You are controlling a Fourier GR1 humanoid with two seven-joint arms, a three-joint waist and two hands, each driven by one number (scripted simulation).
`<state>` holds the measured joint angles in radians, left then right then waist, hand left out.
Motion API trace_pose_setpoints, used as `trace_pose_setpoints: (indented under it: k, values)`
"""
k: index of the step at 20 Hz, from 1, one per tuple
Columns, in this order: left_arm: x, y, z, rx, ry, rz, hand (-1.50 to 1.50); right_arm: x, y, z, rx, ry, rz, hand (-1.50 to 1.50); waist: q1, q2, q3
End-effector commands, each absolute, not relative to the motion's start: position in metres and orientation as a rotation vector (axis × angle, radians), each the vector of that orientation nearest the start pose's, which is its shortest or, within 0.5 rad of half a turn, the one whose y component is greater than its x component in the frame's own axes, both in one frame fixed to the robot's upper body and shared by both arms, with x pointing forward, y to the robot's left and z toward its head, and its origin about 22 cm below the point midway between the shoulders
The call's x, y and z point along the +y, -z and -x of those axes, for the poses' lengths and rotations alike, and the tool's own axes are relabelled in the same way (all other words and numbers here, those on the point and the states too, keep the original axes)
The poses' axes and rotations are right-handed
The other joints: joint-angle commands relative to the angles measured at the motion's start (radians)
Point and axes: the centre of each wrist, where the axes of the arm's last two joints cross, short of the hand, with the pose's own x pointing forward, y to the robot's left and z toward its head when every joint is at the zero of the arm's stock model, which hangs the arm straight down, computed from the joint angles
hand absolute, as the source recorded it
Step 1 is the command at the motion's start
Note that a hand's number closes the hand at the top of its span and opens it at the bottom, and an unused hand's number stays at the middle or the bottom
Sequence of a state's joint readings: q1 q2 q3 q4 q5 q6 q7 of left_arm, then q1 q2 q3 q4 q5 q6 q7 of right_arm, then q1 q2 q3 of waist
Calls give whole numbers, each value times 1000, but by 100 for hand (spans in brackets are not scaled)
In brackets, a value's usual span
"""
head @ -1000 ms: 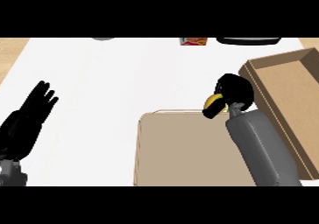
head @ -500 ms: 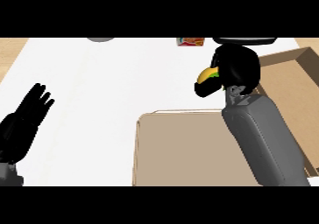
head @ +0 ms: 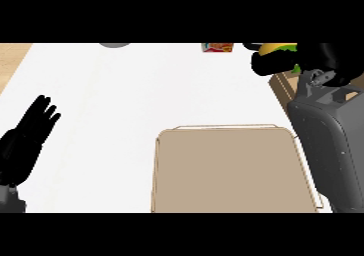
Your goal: Pick the lemon from the tray and place it in the cardboard box
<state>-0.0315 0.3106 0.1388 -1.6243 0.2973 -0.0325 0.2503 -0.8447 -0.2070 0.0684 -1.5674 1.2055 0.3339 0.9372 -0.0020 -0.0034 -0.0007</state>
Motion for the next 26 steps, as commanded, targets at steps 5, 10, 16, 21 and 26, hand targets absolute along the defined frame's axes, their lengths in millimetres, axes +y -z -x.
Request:
trace_pose_setpoints:
  k: [5,10,16,21,26]
  values:
    - [316,-54,-248,-1430,-64,-60,0,-206,-272,-346,-1077,-439,1533,150,3,2,1]
    - [313,-70,-251,-1442,-49,-54,0,-242,-247,-344,-999,-513,1541,150,0,2,1]
    - [323,-64,-254,-1433,-44,-33,0,-284,-241,-371,-1066,-489,1553,150,8,4,1]
    - [309,-60,-248,-1457,-61,-55,0,-302,-182,-360,-1053,-479,1505,150,5,3,1]
    - [315,-45,-238,-1463,-42,-47,0,-341,-156,-377,-1016,-487,1385,150,12,5,1]
